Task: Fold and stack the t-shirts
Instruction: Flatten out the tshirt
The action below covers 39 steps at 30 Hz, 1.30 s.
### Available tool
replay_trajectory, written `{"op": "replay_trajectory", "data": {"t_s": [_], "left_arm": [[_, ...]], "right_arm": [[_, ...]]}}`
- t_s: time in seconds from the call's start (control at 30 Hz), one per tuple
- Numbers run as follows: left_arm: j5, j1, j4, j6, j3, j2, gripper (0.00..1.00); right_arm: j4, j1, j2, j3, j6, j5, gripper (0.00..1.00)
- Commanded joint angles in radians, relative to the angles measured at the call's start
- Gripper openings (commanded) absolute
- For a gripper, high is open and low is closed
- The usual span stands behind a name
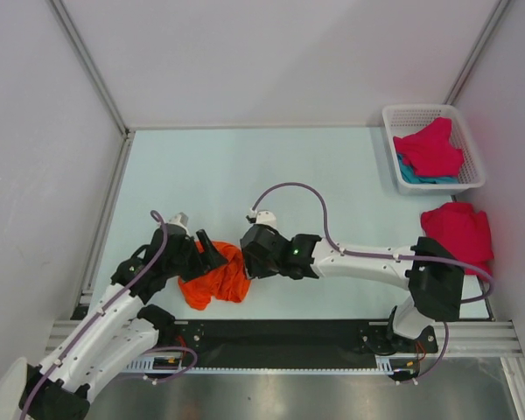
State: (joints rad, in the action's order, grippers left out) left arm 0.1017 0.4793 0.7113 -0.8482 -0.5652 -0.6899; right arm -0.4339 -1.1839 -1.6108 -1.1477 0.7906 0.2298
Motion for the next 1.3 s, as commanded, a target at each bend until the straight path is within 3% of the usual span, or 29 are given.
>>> {"op": "replay_trajectory", "data": {"t_s": [0.0, 0.53, 0.8, 1.03, 1.27], "left_arm": [[-0.028, 0.007, -0.027, -0.046, 0.020, 0.050, 0.77], [-0.011, 0.058, 0.089, -0.091, 0.001, 0.205, 0.75], [-0.089, 0.061, 0.197, -0.075, -0.094, 0.230, 0.73], [0.003, 0.096, 0.134, -0.160, 0.022, 0.270, 0.70], [-0.052, 0.174, 0.102, -0.190, 0.057, 0.236, 0.67]], "right_arm": [[-0.028, -0.034, 0.005, -0.089, -0.010, 0.066, 0.52], [-0.062, -0.052, 0.026, -0.106, -0.008, 0.111, 0.51], [-0.048, -0.052, -0.015, -0.126, -0.011, 0.092, 0.50], [-0.034, -0.048, -0.037, -0.145, -0.028, 0.088, 0.50], [-0.045, -0.023, -0.034, -0.173, -0.060, 0.097, 0.50]]}}
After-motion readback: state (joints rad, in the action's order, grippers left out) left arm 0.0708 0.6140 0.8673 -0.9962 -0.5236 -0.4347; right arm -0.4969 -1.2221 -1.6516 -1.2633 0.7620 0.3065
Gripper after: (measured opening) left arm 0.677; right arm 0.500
